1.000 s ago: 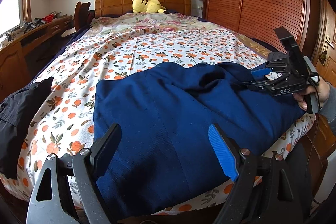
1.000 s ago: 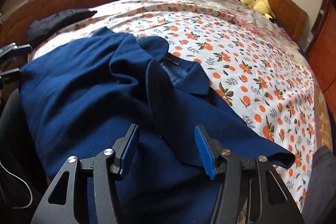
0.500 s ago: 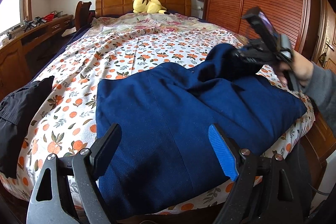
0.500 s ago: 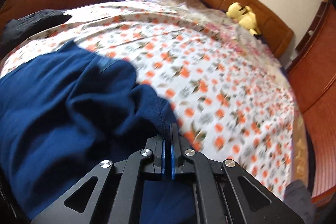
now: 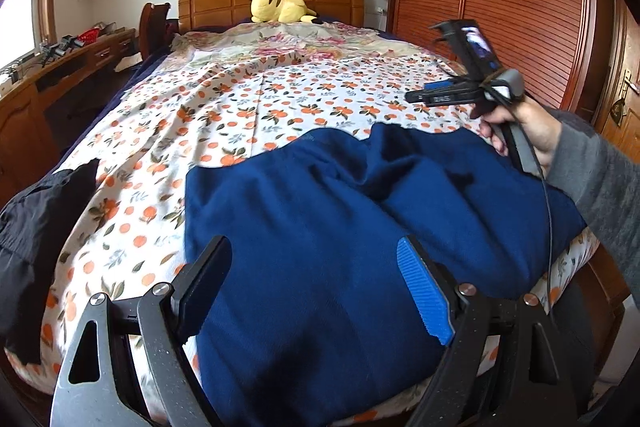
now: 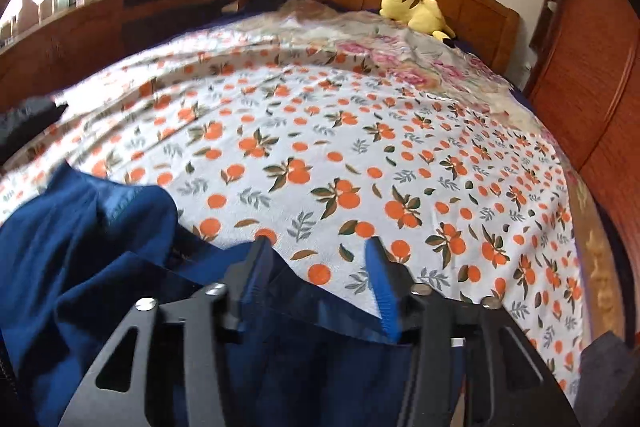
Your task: Fold large clothes
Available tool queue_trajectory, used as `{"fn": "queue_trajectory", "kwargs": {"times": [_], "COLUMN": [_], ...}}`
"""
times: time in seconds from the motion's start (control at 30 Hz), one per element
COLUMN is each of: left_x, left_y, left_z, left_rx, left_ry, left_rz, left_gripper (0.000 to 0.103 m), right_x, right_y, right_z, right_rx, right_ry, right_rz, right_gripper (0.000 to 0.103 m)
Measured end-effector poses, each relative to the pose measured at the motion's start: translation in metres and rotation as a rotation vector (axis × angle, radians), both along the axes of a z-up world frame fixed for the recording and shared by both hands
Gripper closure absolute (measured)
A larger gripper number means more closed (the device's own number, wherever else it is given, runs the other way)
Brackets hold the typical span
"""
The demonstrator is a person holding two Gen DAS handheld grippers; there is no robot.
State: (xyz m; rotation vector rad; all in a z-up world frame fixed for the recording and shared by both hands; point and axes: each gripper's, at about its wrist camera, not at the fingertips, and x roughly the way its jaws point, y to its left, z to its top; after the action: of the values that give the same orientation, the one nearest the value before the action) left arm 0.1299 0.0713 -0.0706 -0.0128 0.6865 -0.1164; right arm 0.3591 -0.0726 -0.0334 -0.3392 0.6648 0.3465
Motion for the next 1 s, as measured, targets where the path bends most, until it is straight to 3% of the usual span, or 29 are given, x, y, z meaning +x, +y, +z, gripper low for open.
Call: {"fn": "queue_trajectory", "kwargs": {"times": [0.13,0.37,0.7,0.83,0.9,0.93,0.97,1.0], "left_x": [0.034,0.113,0.186,0.197,0.2,0.202,0.204,0.204], "left_y": [-0.01,-0.029,-0.035,-0.035,-0.035,-0.036,-0.035,-0.035], "left_z": [0.004,-0.003,-0.047,-0.059,-0.063,-0.064,-0.066,-0.065], "left_rx": [-0.003,0.026,0.078,0.048,0.045,0.037,0.022,0.018], "left_ry": [0.004,0.067,0.268,0.316,0.324,0.328,0.337,0.339], "left_rz": [-0.037,-0.094,-0.088,-0.086,-0.084,-0.083,-0.085,-0.081], "left_gripper": [0.018,0.019,0.069,0.069,0.07,0.083,0.09,0.097], "right_x": [-0.014,-0.013,0.0,0.015,0.015,0.014,0.012,0.008], "right_y": [-0.034,-0.083,-0.105,-0.116,-0.116,-0.114,-0.112,-0.109], "right_z": [0.004,-0.023,-0.052,-0.053,-0.055,-0.056,-0.055,-0.053], "right_rx": [0.033,0.018,0.058,0.11,0.131,0.147,0.146,0.117], "right_ry": [0.005,0.098,0.274,0.306,0.306,0.31,0.301,0.269], "right_rz": [-0.006,-0.072,-0.072,-0.081,-0.061,-0.04,-0.021,-0.017], "right_gripper": [0.046,0.046,0.046,0.047,0.067,0.095,0.103,0.103]}}
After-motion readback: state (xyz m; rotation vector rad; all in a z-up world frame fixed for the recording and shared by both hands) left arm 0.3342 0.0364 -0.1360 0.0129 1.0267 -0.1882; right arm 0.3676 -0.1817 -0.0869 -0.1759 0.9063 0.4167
